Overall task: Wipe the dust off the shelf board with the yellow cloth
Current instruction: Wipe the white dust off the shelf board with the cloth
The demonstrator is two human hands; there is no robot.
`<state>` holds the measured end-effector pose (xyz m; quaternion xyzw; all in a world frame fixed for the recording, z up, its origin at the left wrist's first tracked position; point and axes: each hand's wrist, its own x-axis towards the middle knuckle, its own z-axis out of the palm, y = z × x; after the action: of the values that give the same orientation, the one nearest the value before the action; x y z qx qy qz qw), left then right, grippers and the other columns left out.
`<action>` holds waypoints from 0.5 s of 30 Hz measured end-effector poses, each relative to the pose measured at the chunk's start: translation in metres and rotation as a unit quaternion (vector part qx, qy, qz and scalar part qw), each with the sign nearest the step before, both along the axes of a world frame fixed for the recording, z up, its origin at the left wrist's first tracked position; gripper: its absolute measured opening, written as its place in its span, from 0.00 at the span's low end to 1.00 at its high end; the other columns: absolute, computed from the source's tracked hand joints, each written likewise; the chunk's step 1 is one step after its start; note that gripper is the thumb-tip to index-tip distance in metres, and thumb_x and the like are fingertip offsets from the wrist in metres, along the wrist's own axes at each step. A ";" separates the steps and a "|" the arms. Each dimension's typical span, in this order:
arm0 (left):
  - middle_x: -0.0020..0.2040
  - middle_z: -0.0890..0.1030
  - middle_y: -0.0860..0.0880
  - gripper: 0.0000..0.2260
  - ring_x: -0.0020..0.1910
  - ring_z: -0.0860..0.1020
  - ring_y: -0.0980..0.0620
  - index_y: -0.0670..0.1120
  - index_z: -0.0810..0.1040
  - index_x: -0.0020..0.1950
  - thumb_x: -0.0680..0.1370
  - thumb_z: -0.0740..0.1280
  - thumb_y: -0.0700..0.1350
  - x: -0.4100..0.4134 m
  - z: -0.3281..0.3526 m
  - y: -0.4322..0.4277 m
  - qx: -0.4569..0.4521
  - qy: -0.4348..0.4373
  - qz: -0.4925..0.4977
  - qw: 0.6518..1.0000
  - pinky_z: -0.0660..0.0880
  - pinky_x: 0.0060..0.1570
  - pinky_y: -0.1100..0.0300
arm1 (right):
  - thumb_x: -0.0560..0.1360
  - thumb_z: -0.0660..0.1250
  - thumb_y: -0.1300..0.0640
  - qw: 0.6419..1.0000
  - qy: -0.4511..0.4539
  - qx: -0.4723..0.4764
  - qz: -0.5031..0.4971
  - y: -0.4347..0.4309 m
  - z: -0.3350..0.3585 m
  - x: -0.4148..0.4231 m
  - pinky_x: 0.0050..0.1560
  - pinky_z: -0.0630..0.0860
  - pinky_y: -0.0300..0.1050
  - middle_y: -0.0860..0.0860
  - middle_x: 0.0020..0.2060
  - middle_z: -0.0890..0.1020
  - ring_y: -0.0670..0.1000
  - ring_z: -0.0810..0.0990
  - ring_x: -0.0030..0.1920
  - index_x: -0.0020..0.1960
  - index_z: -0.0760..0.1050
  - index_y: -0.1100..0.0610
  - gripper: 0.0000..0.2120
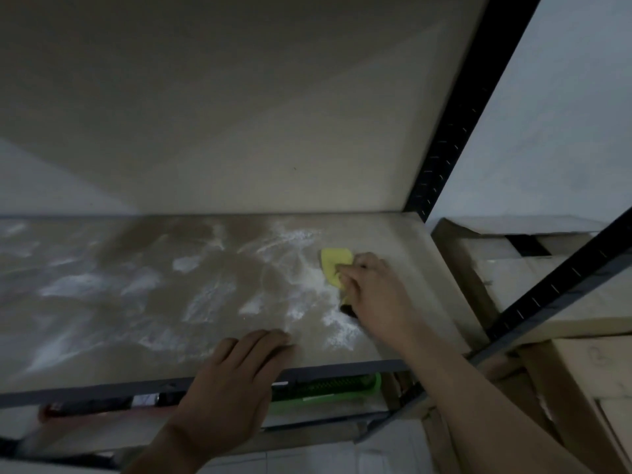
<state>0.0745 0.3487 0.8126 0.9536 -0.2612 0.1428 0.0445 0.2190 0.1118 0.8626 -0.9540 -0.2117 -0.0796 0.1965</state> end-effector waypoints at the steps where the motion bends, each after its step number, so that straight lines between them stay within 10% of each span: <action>1: 0.70 0.75 0.47 0.23 0.65 0.73 0.45 0.48 0.72 0.71 0.75 0.63 0.47 0.000 0.002 -0.001 -0.001 -0.001 0.000 1.000 0.66 0.57 0.53 | 0.79 0.61 0.57 1.000 0.010 0.021 0.007 -0.003 0.002 0.004 0.45 0.70 0.38 0.50 0.49 0.75 0.49 0.74 0.45 0.53 0.81 0.52 0.10; 7: 0.69 0.77 0.46 0.22 0.66 0.72 0.46 0.47 0.75 0.70 0.75 0.62 0.46 0.000 0.003 -0.003 0.003 -0.002 -0.002 1.000 0.66 0.57 0.53 | 0.77 0.62 0.53 0.959 0.051 -0.074 -0.269 -0.043 0.012 0.091 0.67 0.65 0.57 0.61 0.67 0.67 0.63 0.67 0.65 0.67 0.71 0.58 0.19; 11: 0.68 0.78 0.47 0.21 0.65 0.72 0.46 0.47 0.79 0.67 0.74 0.61 0.44 0.000 0.005 -0.004 -0.003 -0.017 -0.007 1.000 0.65 0.56 0.54 | 0.74 0.61 0.47 0.962 0.051 -0.198 -0.180 -0.015 0.003 0.112 0.67 0.64 0.56 0.58 0.68 0.70 0.63 0.68 0.66 0.68 0.70 0.56 0.25; 15: 0.68 0.77 0.48 0.23 0.65 0.72 0.47 0.48 0.76 0.68 0.73 0.62 0.45 0.001 0.006 -0.001 -0.003 -0.009 -0.010 1.000 0.65 0.55 0.54 | 0.72 0.64 0.53 0.992 0.028 -0.119 0.017 0.043 0.002 0.088 0.71 0.62 0.47 0.54 0.69 0.73 0.57 0.70 0.68 0.67 0.75 0.53 0.23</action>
<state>0.0756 0.3476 0.8183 0.9494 -0.2710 0.1517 0.0465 0.3072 0.1550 0.8645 -0.9688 -0.2299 -0.0236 0.0892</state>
